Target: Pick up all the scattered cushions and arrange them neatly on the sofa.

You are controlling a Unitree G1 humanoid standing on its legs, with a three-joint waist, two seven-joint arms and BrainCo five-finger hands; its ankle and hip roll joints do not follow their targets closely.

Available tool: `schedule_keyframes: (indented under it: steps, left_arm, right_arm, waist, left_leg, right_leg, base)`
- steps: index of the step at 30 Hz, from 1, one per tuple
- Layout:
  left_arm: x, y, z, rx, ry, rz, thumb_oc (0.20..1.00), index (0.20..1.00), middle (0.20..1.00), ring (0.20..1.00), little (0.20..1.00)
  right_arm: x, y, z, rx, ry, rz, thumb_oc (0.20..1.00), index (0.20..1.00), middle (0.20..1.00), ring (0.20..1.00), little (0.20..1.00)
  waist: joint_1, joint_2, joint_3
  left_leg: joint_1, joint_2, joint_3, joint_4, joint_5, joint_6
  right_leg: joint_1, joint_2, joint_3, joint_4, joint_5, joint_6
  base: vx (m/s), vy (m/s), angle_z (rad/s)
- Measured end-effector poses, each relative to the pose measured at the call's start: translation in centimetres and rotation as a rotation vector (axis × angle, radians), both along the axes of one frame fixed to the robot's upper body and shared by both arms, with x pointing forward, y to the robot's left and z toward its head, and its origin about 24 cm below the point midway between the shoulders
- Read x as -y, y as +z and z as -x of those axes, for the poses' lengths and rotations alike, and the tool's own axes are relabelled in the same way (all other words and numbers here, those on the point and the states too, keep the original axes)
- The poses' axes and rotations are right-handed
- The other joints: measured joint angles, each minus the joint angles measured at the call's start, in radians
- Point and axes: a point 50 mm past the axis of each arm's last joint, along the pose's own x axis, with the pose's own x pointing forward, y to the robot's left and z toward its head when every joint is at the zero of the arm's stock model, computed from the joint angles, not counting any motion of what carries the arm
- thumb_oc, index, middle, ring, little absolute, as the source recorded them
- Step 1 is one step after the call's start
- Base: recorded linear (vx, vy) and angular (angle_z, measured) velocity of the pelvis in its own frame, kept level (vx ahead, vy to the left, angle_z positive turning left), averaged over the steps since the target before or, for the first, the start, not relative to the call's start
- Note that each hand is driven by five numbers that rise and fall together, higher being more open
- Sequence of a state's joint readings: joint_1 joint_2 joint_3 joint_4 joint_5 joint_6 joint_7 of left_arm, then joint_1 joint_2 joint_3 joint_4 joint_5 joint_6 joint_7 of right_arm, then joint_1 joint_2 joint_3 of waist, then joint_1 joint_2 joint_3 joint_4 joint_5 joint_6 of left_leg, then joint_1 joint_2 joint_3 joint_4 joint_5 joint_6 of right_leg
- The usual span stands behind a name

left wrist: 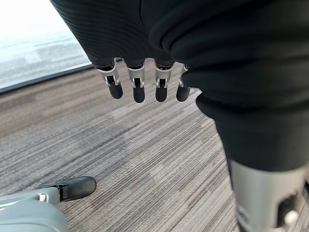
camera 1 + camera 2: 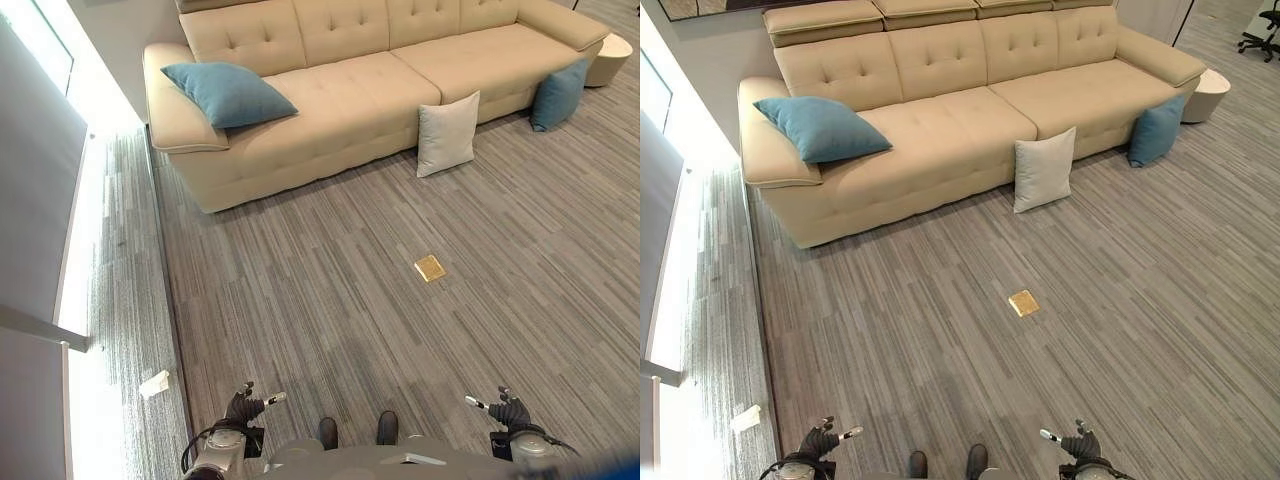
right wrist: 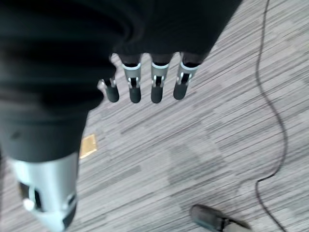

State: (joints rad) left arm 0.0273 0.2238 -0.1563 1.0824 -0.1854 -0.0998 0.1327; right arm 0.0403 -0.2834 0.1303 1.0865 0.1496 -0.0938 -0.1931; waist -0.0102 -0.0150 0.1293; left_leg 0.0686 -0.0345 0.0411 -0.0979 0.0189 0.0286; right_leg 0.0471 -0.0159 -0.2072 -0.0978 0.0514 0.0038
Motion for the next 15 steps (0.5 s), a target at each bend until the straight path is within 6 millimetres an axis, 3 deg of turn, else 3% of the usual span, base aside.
schedule_keyframes:
  steps: [11,14,15]
  left_arm:
    - [-0.2,-0.6,1.7,-0.064,0.015,-0.005,1.000,1.000,1.000,1.000,1.000]
    - [-0.4,-0.9,2.4,-0.100,0.022,-0.011,1.000,1.000,1.000,1.000,1.000]
    - [0.1,-0.8,1.2,-0.087,0.012,-0.003,1.000,1.000,1.000,1.000,1.000]
  right_arm:
    - [-0.6,-0.2,-0.4,-0.029,0.090,0.023,1.000,1.000,1.000,1.000,1.000]
    - [-1.0,-0.6,0.1,-0.079,0.120,0.025,1.000,1.000,1.000,1.000,1.000]
    - [-0.3,-0.3,-0.7,-0.076,0.118,0.049,1.000,1.000,1.000,1.000,1.000]
  waist:
    - [0.021,0.001,-0.012]
    - [0.030,-0.015,-0.029]
    - [0.034,0.016,0.006]
  left_leg:
    - [0.000,-0.001,-0.010,0.001,0.004,0.007]
    - [-0.014,-0.007,-0.021,0.005,0.009,0.008]
    - [-0.043,0.008,-0.049,0.017,0.014,0.027]
  right_leg:
    - [0.003,0.000,-0.006,0.000,0.003,-0.005]
    - [-0.011,-0.003,-0.005,0.006,0.007,0.000]
    - [-0.102,-0.004,0.055,0.175,-0.019,0.040]
  base:
    - [0.00,0.007,0.02]
    - [-0.16,-0.012,0.06]
    - [-0.19,-0.198,0.89]
